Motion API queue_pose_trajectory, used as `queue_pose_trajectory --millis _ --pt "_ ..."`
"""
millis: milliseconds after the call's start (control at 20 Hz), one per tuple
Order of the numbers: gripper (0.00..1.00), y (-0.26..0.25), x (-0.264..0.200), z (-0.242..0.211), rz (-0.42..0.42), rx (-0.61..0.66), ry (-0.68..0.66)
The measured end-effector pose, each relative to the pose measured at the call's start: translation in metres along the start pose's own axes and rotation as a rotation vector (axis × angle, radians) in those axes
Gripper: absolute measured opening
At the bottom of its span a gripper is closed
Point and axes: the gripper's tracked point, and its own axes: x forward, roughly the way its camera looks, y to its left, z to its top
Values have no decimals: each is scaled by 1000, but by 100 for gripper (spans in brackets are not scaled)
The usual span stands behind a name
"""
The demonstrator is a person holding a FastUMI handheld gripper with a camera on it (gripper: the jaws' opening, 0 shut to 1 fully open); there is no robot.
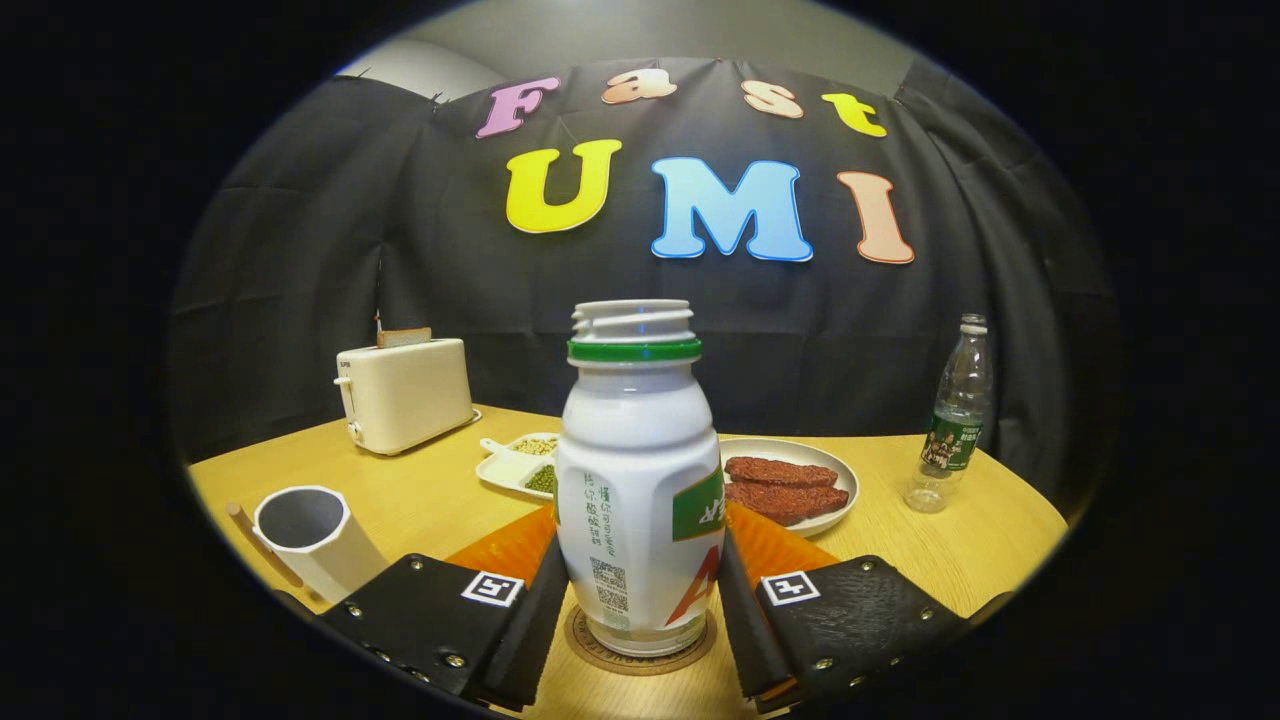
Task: Take the bottle from table, then pour the juice into the cup, finally place the bottle on the coaster
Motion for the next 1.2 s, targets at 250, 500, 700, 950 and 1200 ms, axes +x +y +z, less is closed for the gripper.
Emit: queue_pose_trajectory --millis 250,500,700,950,1200 --pt "72 2 2 -2 5 6 -11" --pt "77 7 1 -7 41 -15 -8" --pt "100 7 -4 0 42 -7 -18" --pt "100 -4 -24 20 -13 -5 -44" --pt "100 -13 -60 76 -16 44 -111"
